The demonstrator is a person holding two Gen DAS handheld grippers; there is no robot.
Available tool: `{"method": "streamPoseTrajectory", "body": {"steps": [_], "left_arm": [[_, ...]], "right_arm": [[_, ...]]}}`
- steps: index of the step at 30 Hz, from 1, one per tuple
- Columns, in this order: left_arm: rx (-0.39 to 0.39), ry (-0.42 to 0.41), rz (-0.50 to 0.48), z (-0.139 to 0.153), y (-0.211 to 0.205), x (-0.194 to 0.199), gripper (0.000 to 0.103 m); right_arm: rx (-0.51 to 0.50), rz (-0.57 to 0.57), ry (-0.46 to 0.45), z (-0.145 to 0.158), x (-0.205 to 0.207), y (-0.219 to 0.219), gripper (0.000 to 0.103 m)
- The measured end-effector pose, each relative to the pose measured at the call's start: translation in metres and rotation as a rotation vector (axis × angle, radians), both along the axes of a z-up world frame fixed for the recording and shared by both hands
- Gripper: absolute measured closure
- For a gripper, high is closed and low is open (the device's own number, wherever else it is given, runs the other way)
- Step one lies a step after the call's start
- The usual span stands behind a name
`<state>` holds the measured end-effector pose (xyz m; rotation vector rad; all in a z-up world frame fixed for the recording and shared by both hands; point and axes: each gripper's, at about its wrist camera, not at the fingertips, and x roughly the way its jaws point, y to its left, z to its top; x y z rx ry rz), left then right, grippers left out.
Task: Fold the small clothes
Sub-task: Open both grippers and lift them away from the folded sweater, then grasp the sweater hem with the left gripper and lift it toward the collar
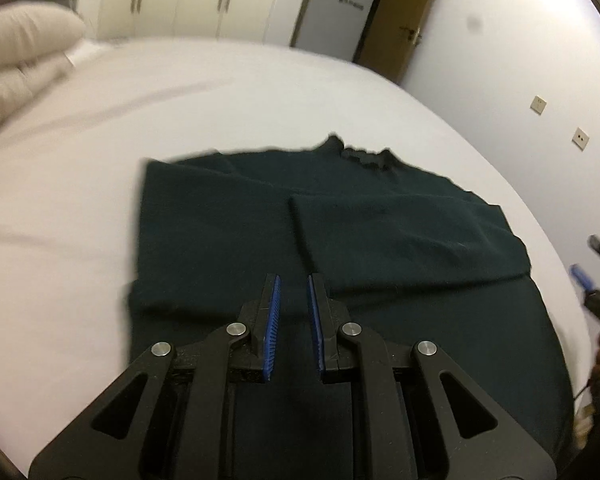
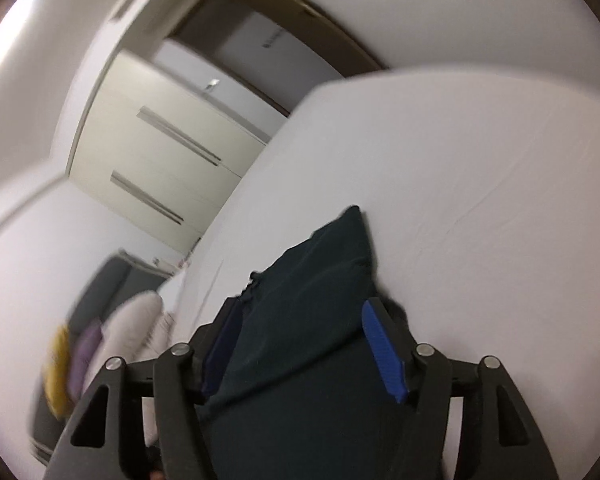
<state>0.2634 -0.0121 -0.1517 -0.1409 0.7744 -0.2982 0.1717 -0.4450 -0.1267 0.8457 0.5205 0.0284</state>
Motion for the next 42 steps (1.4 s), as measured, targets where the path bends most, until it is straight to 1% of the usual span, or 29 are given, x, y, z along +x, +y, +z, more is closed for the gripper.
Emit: {"method": "streamPoseTrajectory", "body": {"steps": [1, 2, 3, 4, 5, 6, 8, 11, 13, 15, 16, 18, 20, 22, 23, 24, 25, 26, 27, 28, 29, 30, 31, 32, 33, 37, 40, 41, 42], "left_arm": [[0.008, -0.026, 0.005, 0.008, 0.004, -0.016, 0.089], [0.028, -0.063, 0.009, 0.018, 0.007, -0.037, 0.088], [0.051, -0.092, 0.01, 0.027, 0.01, -0.056, 0.078], [0.069, -0.111, 0.008, 0.034, 0.014, -0.074, 0.052], [0.089, -0.142, 0.011, 0.044, 0.018, -0.098, 0.031], [0.108, -0.182, 0.023, 0.051, 0.021, -0.117, 0.001], [0.162, -0.318, 0.028, 0.068, 0.023, -0.165, 0.0], [0.24, -0.323, -0.055, 0.073, 0.022, -0.209, 0.0], [0.257, -0.323, -0.093, 0.071, 0.023, -0.232, 0.0], [0.278, -0.274, -0.118, 0.063, 0.024, -0.253, 0.0], [0.247, -0.218, -0.109, 0.056, 0.029, -0.261, 0.0], [0.186, -0.149, -0.079, 0.046, 0.04, -0.278, 0.0], [0.162, -0.114, -0.039, 0.038, 0.049, -0.289, 0.0], [0.173, -0.066, -0.022, 0.03, 0.06, -0.296, 0.0], [0.156, -0.001, -0.013, 0.026, 0.071, -0.295, 0.0], [0.11, 0.043, -0.009, 0.023, 0.081, -0.294, 0.001], [0.049, 0.083, -0.004, 0.019, 0.092, -0.293, 0.002], [-0.042, 0.151, 0.018, 0.013, 0.108, -0.291, 0.002], [-0.1, 0.206, 0.03, 0.006, 0.118, -0.29, 0.006], [-0.161, 0.257, 0.04, -0.001, 0.127, -0.289, 0.018], [-0.239, 0.315, 0.044, -0.012, 0.136, -0.288, 0.023], [-0.272, 0.347, 0.042, -0.019, 0.139, -0.288, 0.029], [-0.293, 0.377, 0.037, -0.026, 0.14, -0.288, 0.037], [-0.294, 0.396, 0.028, -0.03, 0.139, -0.288, 0.04], [-0.295, 0.409, 0.019, -0.034, 0.138, -0.288, 0.042], [-0.318, 0.456, 0.007, -0.049, 0.134, -0.291, 0.042], [-0.332, 0.462, 0.008, -0.054, 0.134, -0.287, 0.042], [-0.352, 0.468, 0.013, -0.056, 0.137, -0.286, 0.043], [-0.368, 0.473, 0.019, -0.055, 0.137, -0.278, 0.046]], "right_arm": [[-0.07, 0.002, -0.017, 0.014, -0.015, 0.011, 0.033], [-0.128, 0.0, -0.037, 0.026, -0.028, 0.021, 0.029], [-0.194, -0.006, -0.067, 0.04, -0.046, 0.033, 0.022], [-0.246, -0.007, -0.102, 0.052, -0.062, 0.045, 0.018], [-0.3, -0.009, -0.138, 0.064, -0.078, 0.059, 0.007], [-0.371, -0.027, -0.182, 0.075, -0.099, 0.07, 0.0], [-0.501, -0.077, -0.272, 0.092, -0.137, 0.092, 0.0], [-0.633, -0.051, -0.315, 0.108, -0.167, 0.114, 0.0], [-0.67, 0.005, -0.291, 0.113, -0.178, 0.124, 0.0], [-0.7, 0.027, -0.265, 0.113, -0.188, 0.13, 0.0], [-0.693, 0.051, -0.247, 0.111, -0.191, 0.131, 0.0], [-0.683, 0.085, -0.211, 0.103, -0.198, 0.132, 0.0], [-0.722, 0.074, -0.156, 0.095, -0.206, 0.136, 0.0], [-0.784, 0.082, -0.122, 0.085, -0.213, 0.14, 0.0], [-0.8, 0.096, -0.1, 0.081, -0.216, 0.142, 0.0], [-0.796, 0.118, -0.07, 0.074, -0.219, 0.14, 0.0], [-0.772, 0.139, -0.049, 0.069, -0.221, 0.136, 0.0], [-0.741, 0.155, -0.034, 0.066, -0.223, 0.131, 0.0], [-0.703, 0.163, -0.014, 0.061, -0.224, 0.125, 0.0], [-0.665, 0.166, 0.012, 0.056, -0.224, 0.117, 0.0], [-0.609, 0.168, 0.051, 0.05, -0.222, 0.107, 0.001], [-0.564, 0.166, 0.075, 0.046, -0.223, 0.099, 0.005], [-0.512, 0.165, 0.097, 0.041, -0.222, 0.09, 0.007], [-0.469, 0.165, 0.116, 0.036, -0.22, 0.081, 0.011], [-0.413, 0.161, 0.139, 0.031, -0.219, 0.071, 0.013], [-0.268, 0.149, 0.176, 0.012, -0.223, 0.049, 0.018], [-0.189, 0.142, 0.211, -0.003, -0.224, 0.038, 0.021], [-0.167, 0.144, 0.221, -0.007, -0.224, 0.035, 0.023], [-0.145, 0.145, 0.233, -0.012, -0.225, 0.033, 0.024]]}}
